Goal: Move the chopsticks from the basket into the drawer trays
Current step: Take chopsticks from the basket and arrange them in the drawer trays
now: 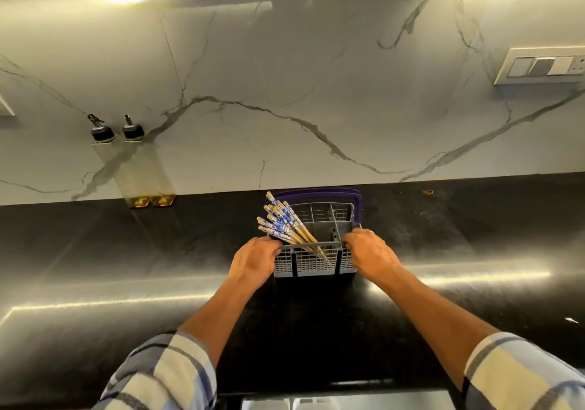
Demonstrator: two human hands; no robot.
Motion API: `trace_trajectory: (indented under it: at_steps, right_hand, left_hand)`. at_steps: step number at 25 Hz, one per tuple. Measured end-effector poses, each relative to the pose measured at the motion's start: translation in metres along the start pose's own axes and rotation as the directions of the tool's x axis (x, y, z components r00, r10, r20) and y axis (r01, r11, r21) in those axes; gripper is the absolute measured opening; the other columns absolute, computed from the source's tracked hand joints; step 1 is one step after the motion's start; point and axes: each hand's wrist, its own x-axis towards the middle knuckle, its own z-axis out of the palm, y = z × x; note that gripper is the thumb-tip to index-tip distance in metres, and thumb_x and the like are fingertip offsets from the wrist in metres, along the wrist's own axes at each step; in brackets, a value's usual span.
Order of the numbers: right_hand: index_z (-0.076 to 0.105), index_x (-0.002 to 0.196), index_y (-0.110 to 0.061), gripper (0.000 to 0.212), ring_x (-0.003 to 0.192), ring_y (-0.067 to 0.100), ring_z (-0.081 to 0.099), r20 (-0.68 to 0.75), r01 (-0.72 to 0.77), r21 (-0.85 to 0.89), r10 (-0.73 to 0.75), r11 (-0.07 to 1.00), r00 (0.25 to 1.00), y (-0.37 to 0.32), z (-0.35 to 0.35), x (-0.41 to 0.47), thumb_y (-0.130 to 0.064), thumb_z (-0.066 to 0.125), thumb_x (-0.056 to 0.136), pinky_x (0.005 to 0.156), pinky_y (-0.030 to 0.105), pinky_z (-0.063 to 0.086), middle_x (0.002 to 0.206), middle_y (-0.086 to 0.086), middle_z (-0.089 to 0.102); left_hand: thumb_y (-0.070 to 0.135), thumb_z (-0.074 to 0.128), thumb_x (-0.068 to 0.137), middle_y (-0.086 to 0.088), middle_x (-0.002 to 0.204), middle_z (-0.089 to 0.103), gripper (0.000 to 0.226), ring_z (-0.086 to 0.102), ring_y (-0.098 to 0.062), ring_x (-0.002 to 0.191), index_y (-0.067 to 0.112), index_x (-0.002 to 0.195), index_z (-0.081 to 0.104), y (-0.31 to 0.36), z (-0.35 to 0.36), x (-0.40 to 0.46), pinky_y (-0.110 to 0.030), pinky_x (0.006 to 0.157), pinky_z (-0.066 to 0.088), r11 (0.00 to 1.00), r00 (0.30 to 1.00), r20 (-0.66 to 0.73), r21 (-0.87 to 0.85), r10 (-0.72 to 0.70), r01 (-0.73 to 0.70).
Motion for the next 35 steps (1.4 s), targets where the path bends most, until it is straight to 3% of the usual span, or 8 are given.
trace_trajectory:
  at_steps: [8, 15, 19, 21, 24, 27, 32, 35]
  right_hand:
    - [0.066, 0.117, -0.020, 0.029, 0.100, 0.019, 0.059, 0.008, 0.062, 0.033, -0.063, 0.997, 0.998, -0.009, 0.004, -0.094, -0.011, 0.055, 0.092, 0.084, 0.030, 0.051, 0.111, 0.000, 0.066]
    - [0.062, 0.123, -0.023, 0.029, 0.110, 0.016, 0.058, -0.050, 0.036, 0.049, -0.033, 0.998, 0.998, -0.022, 0.005, -0.140, -0.018, 0.057, 0.095, 0.094, 0.028, 0.049, 0.121, -0.002, 0.065]
    - [0.061, 0.120, -0.024, 0.024, 0.108, 0.015, 0.058, -0.078, 0.028, 0.049, -0.025, 0.998, 0.997, -0.027, 0.003, -0.148, -0.026, 0.053, 0.098, 0.092, 0.028, 0.051, 0.121, -0.002, 0.065]
    - [0.060, 0.120, -0.024, 0.026, 0.108, 0.015, 0.057, -0.132, -0.002, 0.078, 0.012, 0.997, 0.991, -0.031, 0.001, -0.153, -0.033, 0.051, 0.098, 0.094, 0.029, 0.050, 0.123, -0.003, 0.064]
    - [0.058, 0.129, -0.024, 0.035, 0.118, 0.016, 0.055, -0.208, -0.012, 0.221, 0.059, 0.975, 0.976, -0.048, -0.008, -0.157, -0.036, 0.055, 0.097, 0.101, 0.032, 0.046, 0.129, -0.004, 0.062]
    - [0.059, 0.131, -0.024, 0.036, 0.116, 0.010, 0.057, -0.158, 0.038, 0.346, 0.019, 0.938, 0.987, -0.075, -0.017, -0.148, -0.035, 0.057, 0.097, 0.100, 0.028, 0.046, 0.128, -0.007, 0.063]
    - [0.060, 0.129, -0.023, 0.035, 0.105, 0.009, 0.060, -0.137, 0.075, 0.371, -0.025, 0.926, 0.990, -0.102, -0.015, -0.124, -0.034, 0.059, 0.095, 0.092, 0.027, 0.052, 0.119, -0.005, 0.066]
    - [0.065, 0.123, -0.025, 0.030, 0.098, 0.008, 0.063, -0.133, 0.095, 0.388, -0.046, 0.917, 0.990, -0.108, -0.013, -0.117, -0.033, 0.061, 0.095, 0.088, 0.030, 0.054, 0.110, -0.008, 0.070]
  left_hand:
    - [0.017, 0.062, 0.092, 0.002, 0.105, 0.074, 0.019, 0.066, -0.024, 0.092, 0.020, 0.106, 0.074, 0.016, -0.003, -0.098, -0.039, 0.074, 0.057, 0.991, 0.984, -0.134, -0.052, 0.114, -0.121]
    - [0.015, 0.062, 0.092, 0.002, 0.111, 0.073, 0.024, 0.065, -0.022, 0.098, 0.020, 0.113, 0.072, 0.028, -0.003, -0.141, -0.036, 0.080, 0.057, 0.992, 0.984, -0.155, -0.068, 0.092, -0.104]
    - [0.023, 0.060, 0.093, 0.005, 0.117, 0.069, 0.025, 0.062, -0.018, 0.103, 0.024, 0.117, 0.068, 0.035, -0.007, -0.146, -0.033, 0.083, 0.055, 0.994, 0.988, -0.151, -0.108, 0.001, -0.018]
    - [0.031, 0.066, 0.090, 0.008, 0.112, 0.068, 0.025, 0.062, -0.012, 0.098, 0.025, 0.115, 0.067, 0.037, -0.010, -0.152, -0.029, 0.080, 0.055, 0.974, 0.972, -0.215, -0.221, -0.098, 0.049]
    - [0.037, 0.074, 0.084, 0.010, 0.104, 0.068, 0.031, 0.065, -0.008, 0.094, 0.021, 0.110, 0.068, 0.040, -0.012, -0.165, -0.027, 0.081, 0.057, 0.838, 0.936, -0.223, -0.533, -0.272, 0.116]
    - [0.046, 0.073, 0.082, 0.012, 0.113, 0.070, 0.047, 0.065, -0.005, 0.103, 0.022, 0.121, 0.066, 0.052, -0.012, -0.171, -0.028, 0.091, 0.055, 0.645, 0.911, -0.121, -0.743, -0.394, 0.180]
    - [0.044, 0.072, 0.084, 0.018, 0.108, 0.068, 0.038, 0.064, 0.001, 0.100, 0.029, 0.119, 0.066, 0.083, -0.016, -0.172, -0.008, 0.080, 0.046, 0.451, 0.864, -0.068, -0.872, -0.499, 0.191]
    - [0.040, 0.073, 0.085, 0.015, 0.096, 0.074, 0.024, 0.067, 0.006, 0.089, 0.032, 0.107, 0.070, 0.091, -0.018, -0.167, -0.009, 0.074, 0.050, 0.353, 0.824, -0.043, -0.915, -0.564, 0.194]
